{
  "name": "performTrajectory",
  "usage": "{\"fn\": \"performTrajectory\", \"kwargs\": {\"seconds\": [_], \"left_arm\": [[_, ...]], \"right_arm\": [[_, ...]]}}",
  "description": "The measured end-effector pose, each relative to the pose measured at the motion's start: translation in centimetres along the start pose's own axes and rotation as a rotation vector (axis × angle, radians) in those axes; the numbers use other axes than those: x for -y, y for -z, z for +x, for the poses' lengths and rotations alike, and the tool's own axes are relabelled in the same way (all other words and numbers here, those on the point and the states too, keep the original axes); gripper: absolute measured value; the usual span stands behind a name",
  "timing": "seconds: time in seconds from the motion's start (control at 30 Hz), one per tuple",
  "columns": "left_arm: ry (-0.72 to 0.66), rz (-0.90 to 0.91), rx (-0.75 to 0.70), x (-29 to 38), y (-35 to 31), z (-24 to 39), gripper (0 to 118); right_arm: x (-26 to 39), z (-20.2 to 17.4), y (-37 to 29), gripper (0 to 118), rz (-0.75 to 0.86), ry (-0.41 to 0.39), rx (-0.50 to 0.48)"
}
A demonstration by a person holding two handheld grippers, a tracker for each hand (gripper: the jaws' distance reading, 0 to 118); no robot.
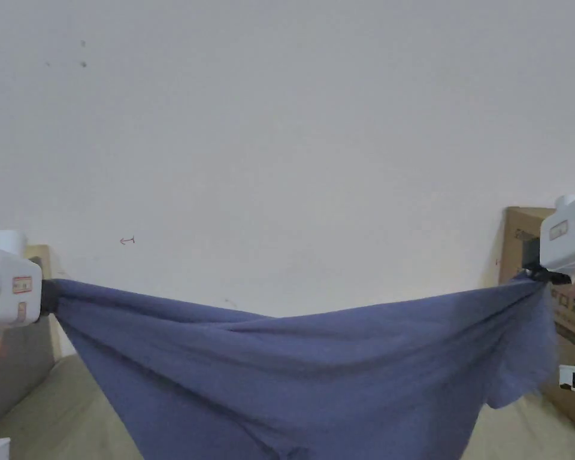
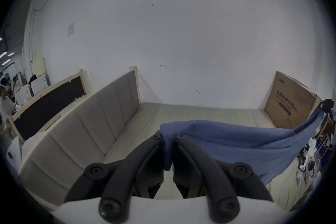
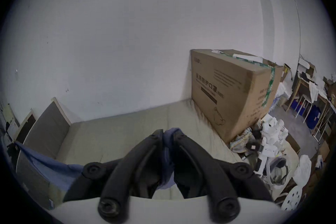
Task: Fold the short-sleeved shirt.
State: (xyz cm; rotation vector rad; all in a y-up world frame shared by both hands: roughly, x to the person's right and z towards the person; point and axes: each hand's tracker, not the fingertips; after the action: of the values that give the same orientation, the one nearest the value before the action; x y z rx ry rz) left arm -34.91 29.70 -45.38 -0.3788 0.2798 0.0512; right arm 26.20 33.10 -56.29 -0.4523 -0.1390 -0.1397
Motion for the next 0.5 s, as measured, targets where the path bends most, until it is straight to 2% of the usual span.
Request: {"fn": "performTrajectory", "kwargs": {"seconds": [0.17,0.37,0.5], "left_arm": [[0.000,0.055,-0.044,-0.9,0.8,-1.0,6],[-0.038,0.006,-0.051,4.6,0.2,-2.1,6],[0.113,-0.023,-0.095,11.5,-0.5,-1.5,6]], "right_arm": [[-0.9,-1.5,0.9,11,0.028,0.014,-0.027],[5.1,-1.5,2.0,11,-0.038,-0.079,-0.023],[12.0,-0.7,3.1,11,-0.135,-0.053,-0.031]]}}
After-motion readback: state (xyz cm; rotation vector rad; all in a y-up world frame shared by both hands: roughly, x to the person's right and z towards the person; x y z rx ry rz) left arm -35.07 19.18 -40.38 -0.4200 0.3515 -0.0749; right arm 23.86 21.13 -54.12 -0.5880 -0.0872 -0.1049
